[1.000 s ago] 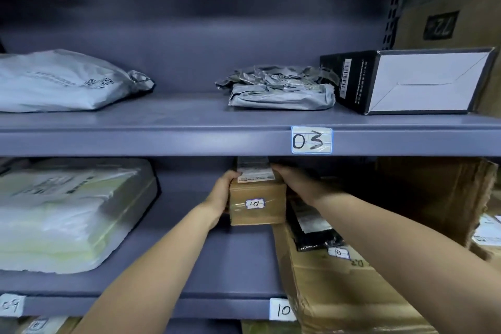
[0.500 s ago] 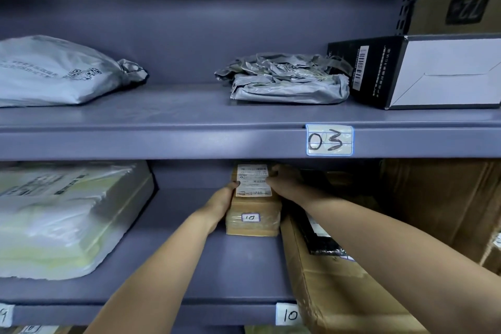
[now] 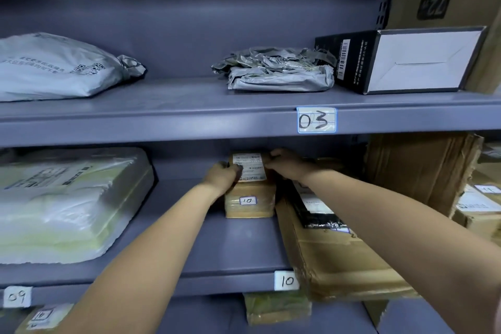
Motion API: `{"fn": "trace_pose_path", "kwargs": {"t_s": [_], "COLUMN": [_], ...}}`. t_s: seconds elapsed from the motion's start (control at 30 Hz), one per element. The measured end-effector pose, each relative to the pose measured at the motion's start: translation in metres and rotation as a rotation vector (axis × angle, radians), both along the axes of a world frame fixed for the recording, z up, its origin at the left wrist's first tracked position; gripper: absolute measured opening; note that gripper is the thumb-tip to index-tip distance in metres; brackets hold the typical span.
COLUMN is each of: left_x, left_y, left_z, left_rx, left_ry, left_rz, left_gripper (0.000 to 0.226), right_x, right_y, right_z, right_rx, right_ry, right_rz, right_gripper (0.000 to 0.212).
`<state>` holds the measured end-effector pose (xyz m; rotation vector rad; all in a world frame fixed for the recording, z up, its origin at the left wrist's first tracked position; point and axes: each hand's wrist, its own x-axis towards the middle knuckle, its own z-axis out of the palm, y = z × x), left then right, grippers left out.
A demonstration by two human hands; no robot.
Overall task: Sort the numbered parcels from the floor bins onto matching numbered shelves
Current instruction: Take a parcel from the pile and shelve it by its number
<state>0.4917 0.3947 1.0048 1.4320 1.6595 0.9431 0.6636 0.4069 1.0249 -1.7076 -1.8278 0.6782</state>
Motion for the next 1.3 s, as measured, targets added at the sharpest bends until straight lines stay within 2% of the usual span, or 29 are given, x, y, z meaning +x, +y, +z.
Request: {"fn": "trace_pose_path", "kwargs": {"t_s": [0.1, 0.23, 0.33, 0.4, 0.53, 0.73, 1.07, 1.3], "left_x": [0.002, 0.002, 0.005, 0.011, 0.035, 0.095, 0.229, 0.336], "left_y": [-0.024, -0.061, -0.089, -0.105, -0.138, -0.181, -0.262, -0.320], "left_z": [0.017, 0.032, 0.034, 0.034, 0.034, 0.032, 0.023, 0.002], "left_rx": [0.059, 0.119, 0.207, 0.292, 0.503, 0.646, 0.776, 0.795], "left_ry": [0.279, 0.577, 0.723, 0.772, 0.742, 0.744, 0.715, 0.686], "left_rz": [-0.046, -0.212, -0.333, -0.397, -0.553, -0.753, -1.082, -1.231], "left_gripper": [0.040, 0.045, 0.035, 0.043, 0.052, 0.055, 0.052, 0.053], "right_x": [0.001, 0.004, 0.009, 0.015, 0.033, 0.084, 0.189, 0.282], "right_y": [-0.024, -0.064, -0.102, -0.132, -0.191, -0.266, -0.398, -0.477], "right_z": [0.006, 0.008, 0.007, 0.008, 0.010, 0.011, -0.006, -0.033], "right_rx": [0.093, 0.116, 0.154, 0.206, 0.277, 0.259, 0.096, 0.017], "right_ry": [-0.232, -0.439, -0.498, -0.544, -0.668, -0.840, -0.843, -0.817], "right_rz": [0.023, 0.061, 0.028, -0.006, -0.053, -0.190, -0.483, -0.595], "right_gripper": [0.038, 0.055, 0.062, 0.062, 0.061, 0.061, 0.062, 0.063]}}
